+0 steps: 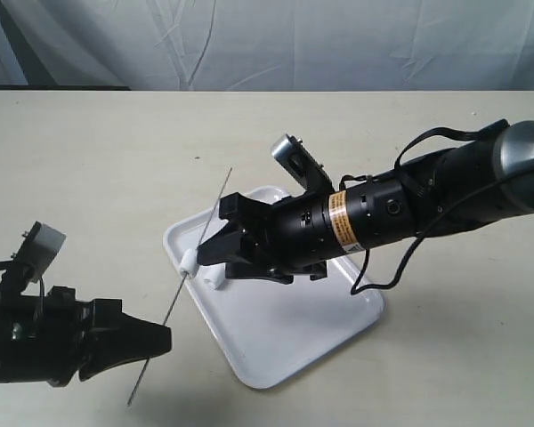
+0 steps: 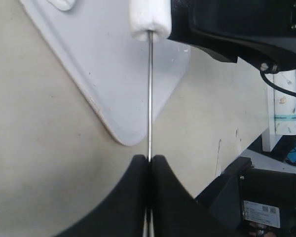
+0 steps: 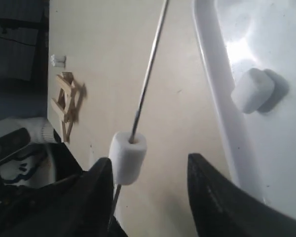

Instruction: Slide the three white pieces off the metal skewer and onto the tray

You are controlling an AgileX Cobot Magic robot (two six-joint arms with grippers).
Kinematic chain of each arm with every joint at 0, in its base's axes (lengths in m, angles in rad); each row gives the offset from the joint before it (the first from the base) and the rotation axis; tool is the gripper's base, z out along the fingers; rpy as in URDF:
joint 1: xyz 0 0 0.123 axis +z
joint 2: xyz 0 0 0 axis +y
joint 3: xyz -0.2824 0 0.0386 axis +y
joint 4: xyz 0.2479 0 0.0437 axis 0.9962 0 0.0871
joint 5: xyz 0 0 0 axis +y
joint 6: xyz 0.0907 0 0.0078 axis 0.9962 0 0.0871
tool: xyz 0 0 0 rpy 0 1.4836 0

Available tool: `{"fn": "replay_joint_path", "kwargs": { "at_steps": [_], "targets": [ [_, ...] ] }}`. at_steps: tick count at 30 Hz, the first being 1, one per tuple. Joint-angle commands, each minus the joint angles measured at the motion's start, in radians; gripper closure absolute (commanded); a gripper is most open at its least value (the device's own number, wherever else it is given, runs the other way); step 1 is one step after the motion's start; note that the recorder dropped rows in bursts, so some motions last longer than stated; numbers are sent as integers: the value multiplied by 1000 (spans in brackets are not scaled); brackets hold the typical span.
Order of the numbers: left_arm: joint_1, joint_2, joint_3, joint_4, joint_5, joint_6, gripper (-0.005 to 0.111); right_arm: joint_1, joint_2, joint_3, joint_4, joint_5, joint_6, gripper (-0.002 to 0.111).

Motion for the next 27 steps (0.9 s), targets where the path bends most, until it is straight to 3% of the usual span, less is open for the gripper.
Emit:
{"fn": "replay_joint_path", "kwargs": {
  "at_steps": [1, 5, 15, 21, 27],
  "targets": [
    [-5, -5, -5, -8, 41, 2, 107, -2, -7, 4, 14, -37, 17, 62],
    [-5, -5, -5, -8, 108, 4, 107, -1, -7, 4, 16, -57, 17, 62],
    [-5, -5, -5, -8, 116, 5, 107, 38, -7, 4, 29, -41, 17, 62],
    [-5, -5, -5, -8, 127, 5, 107, 38, -7, 4, 30, -41, 15, 79],
    [-5, -5, -5, -5, 136, 3, 107, 38, -7, 4, 31, -31, 11, 80]
  ]
}}
